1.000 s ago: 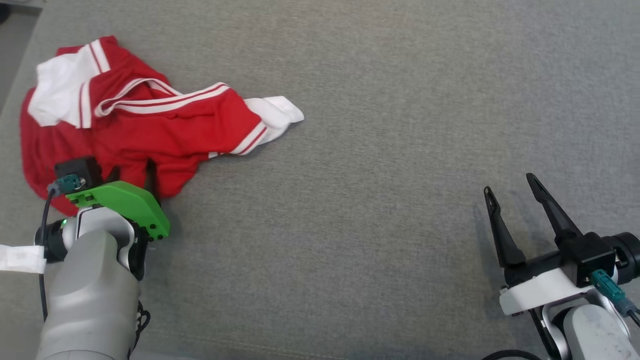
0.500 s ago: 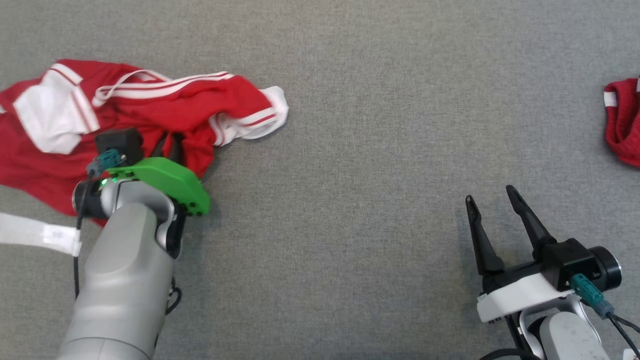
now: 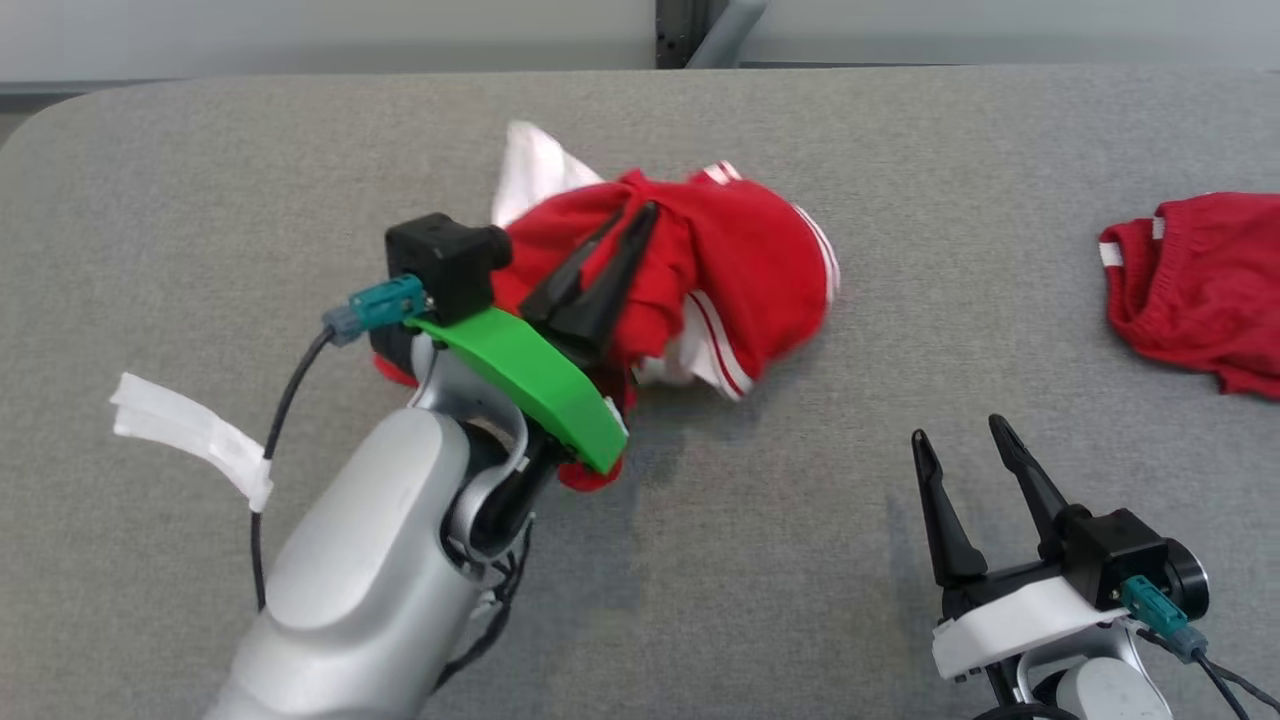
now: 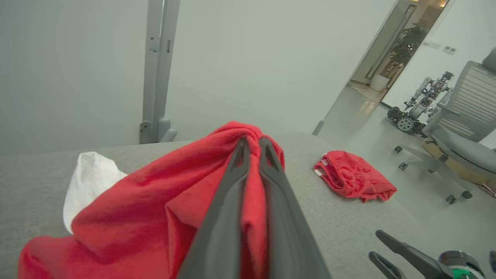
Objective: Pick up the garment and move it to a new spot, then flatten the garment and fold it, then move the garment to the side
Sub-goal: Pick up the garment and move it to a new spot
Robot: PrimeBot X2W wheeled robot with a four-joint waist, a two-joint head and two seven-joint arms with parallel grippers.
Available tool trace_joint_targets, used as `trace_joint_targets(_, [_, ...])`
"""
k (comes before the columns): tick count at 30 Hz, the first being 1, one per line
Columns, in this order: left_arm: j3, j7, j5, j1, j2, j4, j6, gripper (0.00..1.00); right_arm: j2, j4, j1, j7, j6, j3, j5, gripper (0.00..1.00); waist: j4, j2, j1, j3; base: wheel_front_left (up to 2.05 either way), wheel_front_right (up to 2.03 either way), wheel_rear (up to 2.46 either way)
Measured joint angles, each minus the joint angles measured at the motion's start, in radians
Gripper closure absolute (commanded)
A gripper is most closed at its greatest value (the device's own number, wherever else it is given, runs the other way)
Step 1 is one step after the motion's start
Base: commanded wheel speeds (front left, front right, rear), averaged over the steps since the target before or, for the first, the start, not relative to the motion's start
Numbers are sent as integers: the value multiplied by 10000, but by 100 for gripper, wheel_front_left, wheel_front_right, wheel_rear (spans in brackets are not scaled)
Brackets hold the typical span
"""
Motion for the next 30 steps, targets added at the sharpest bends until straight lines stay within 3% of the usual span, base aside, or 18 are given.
trace_joint_targets(6, [-395, 1126, -669, 748, -245, -2224, 600, 100, 23, 38, 108, 0, 0, -38, 217, 0, -736, -1, 0, -128, 0, 0, 0])
trace_joint_targets(11, [-395, 1419, -401, 742, -188, -2474, 1267, 100, 25, 48, 68, 0, 0, -52, 368, 0, -1331, -1, 0, -48, 0, 0, 0])
trace_joint_targets(13, [-221, 1595, -755, 748, -242, -1843, 1392, 100, 23, 52, 0, 0, 0, -15, 428, 0, -1545, 0, 0, 30, 0, 0, 0])
trace_joint_targets(19, [-522, 1398, 299, -25, 328, 1710, 1442, 100, 27, 130, -267, 0, 0, 173, 596, 0, -2171, 0, 0, 329, 0, 0, 0])
trace_joint_targets(23, [-719, 525, 970, -489, 654, 3960, 1170, 100, 36, 157, -397, 0, 0, 215, 738, 0, -2614, 0, 0, 514, 0, 0, 0])
trace_joint_targets(29, [-746, -345, 965, -732, 339, 5641, 660, 100, 31, 213, -292, 0, 0, 44, 798, 0, -2986, 0, 0, 712, 0, 0, 0])
trace_joint_targets(30, [-744, -518, 945, -808, 245, 5843, 577, 83, 29, 224, -260, 0, 0, 2, 798, 0, -3000, 0, 0, 738, 0, 0, 0])
